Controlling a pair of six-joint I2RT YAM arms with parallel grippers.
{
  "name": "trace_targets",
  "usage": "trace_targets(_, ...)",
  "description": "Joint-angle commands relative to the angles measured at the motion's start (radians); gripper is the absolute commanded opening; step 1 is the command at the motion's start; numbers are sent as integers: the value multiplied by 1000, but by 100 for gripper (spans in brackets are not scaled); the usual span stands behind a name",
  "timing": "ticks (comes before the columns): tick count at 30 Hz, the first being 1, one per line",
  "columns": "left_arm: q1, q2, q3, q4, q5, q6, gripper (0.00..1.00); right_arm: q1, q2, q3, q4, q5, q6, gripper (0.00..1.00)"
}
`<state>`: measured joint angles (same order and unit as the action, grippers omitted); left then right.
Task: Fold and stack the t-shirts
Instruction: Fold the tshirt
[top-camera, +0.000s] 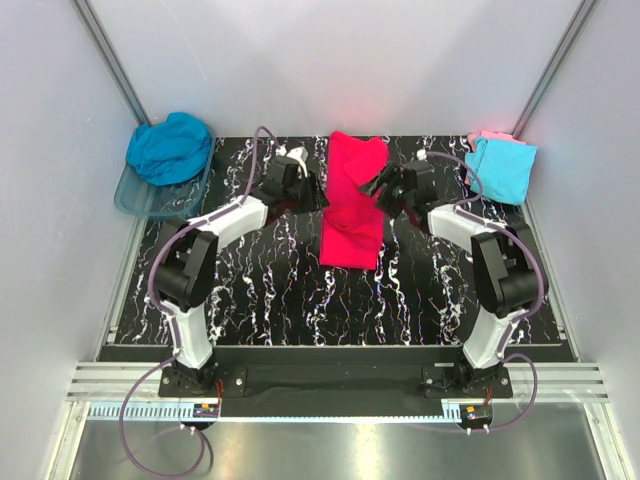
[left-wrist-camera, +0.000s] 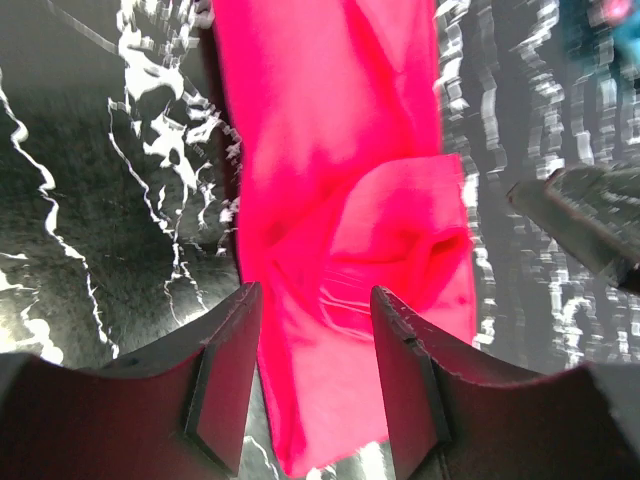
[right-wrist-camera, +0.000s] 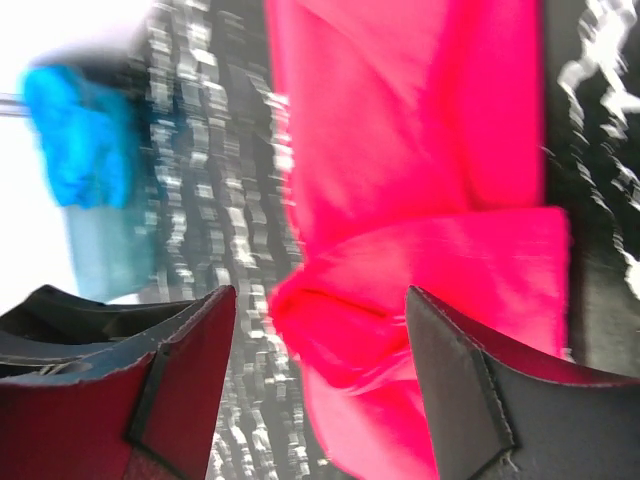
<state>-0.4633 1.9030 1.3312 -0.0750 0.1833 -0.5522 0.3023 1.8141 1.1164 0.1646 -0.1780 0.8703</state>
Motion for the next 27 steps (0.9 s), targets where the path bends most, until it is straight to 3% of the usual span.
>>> trace_targets(1, 5, -182, 13, 9, -18, 21, 52, -5, -154, 62, -26, -15, -56, 74)
trace_targets(6, 3, -421, -137, 30, -41, 3, 52, -3, -295, -64, -27, -32, -40, 72)
trace_targets(9, 3, -554, -323, 70, -56, -21, 51, 1, -346, -185, -40, -32, -53, 72)
trace_targets(14, -17, -712, -512, 142, -62, -94, 51, 1, -322, -279, -19, -32, -45, 70)
trace_targets(27, -216, -949, -842, 196, -212, -150, 50, 1, -29, -98, 1, -12, -105, 63)
